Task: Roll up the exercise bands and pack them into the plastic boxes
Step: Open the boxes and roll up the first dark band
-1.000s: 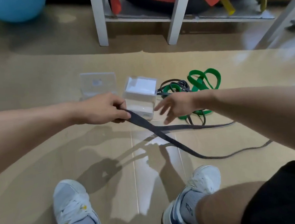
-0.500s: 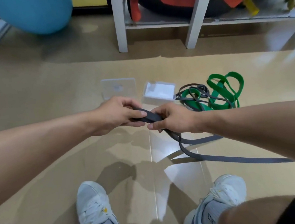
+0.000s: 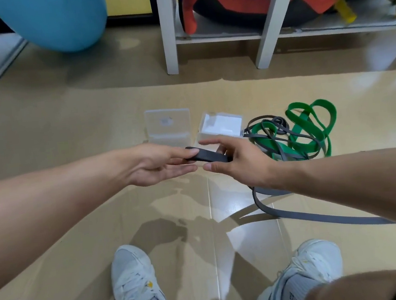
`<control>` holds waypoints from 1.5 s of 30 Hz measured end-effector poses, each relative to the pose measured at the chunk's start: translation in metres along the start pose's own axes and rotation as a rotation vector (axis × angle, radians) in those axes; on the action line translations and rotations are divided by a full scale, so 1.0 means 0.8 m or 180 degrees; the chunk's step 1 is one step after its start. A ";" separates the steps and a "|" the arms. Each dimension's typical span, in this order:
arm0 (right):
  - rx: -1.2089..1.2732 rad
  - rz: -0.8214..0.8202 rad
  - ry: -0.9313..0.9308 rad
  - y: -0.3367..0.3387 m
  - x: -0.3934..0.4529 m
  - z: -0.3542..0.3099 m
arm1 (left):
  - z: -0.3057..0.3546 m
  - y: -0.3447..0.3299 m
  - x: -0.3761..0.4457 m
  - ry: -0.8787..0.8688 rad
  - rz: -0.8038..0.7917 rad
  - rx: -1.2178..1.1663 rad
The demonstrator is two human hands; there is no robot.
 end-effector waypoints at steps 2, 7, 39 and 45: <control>-0.0062 0.0055 0.0161 0.000 -0.004 -0.005 | 0.003 0.001 -0.003 -0.0006 -0.0103 -0.0026; -0.0169 0.0104 0.0183 0.003 -0.009 -0.008 | 0.010 0.003 -0.004 -0.0126 -0.0220 0.0030; -0.0366 0.1055 0.0341 0.006 -0.024 -0.049 | 0.001 -0.019 -0.011 -0.0463 -0.0549 0.0908; -0.0687 0.0966 0.0466 0.002 -0.020 -0.049 | -0.005 -0.026 -0.007 -0.0584 -0.0239 0.1077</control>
Point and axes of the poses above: each hand's wrist, its own x-axis towards the middle knuckle, its own y-axis out of the back of the hand, z = x × y, the point moved 3 cm from there along x, towards the middle knuckle, and after that the axes turned 11 degrees about -z, right-handed, at the moved point
